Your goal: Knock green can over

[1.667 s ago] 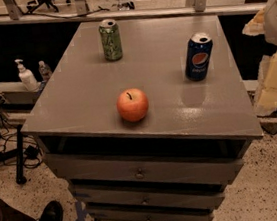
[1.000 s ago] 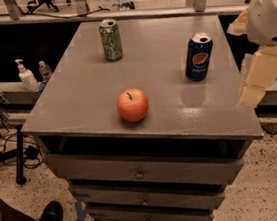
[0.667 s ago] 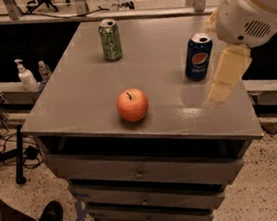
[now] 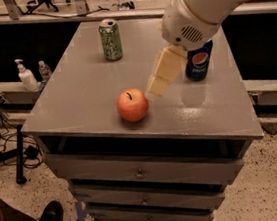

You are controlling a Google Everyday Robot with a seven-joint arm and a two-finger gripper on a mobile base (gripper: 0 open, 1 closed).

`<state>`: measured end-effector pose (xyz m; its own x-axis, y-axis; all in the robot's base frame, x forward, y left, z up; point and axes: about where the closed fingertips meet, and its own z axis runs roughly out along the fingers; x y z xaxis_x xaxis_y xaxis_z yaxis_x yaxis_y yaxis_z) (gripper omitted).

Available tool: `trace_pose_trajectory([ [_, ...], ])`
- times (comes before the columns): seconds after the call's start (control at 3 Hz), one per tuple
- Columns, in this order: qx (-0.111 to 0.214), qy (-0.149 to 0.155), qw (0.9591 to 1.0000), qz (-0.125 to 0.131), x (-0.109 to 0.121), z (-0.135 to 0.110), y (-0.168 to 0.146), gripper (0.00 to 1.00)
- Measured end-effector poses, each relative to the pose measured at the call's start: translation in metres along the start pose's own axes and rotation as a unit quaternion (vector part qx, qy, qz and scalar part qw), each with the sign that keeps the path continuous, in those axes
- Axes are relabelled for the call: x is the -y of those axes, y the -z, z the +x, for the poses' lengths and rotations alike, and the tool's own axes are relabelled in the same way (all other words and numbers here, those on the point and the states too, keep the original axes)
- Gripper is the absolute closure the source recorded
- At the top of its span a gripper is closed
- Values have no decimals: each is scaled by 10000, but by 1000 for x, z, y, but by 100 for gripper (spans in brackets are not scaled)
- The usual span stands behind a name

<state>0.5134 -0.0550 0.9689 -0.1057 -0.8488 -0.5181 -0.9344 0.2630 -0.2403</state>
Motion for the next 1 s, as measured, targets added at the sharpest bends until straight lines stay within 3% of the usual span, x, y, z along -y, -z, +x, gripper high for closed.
trace_pose_trajectory([
  [0.33,167,1,9997,177,9,-10,0,0],
  [0.67,167,1,9997,177,9,-10,0,0],
  [1.0,359,-90,9990,267,22,-14,-18,0],
])
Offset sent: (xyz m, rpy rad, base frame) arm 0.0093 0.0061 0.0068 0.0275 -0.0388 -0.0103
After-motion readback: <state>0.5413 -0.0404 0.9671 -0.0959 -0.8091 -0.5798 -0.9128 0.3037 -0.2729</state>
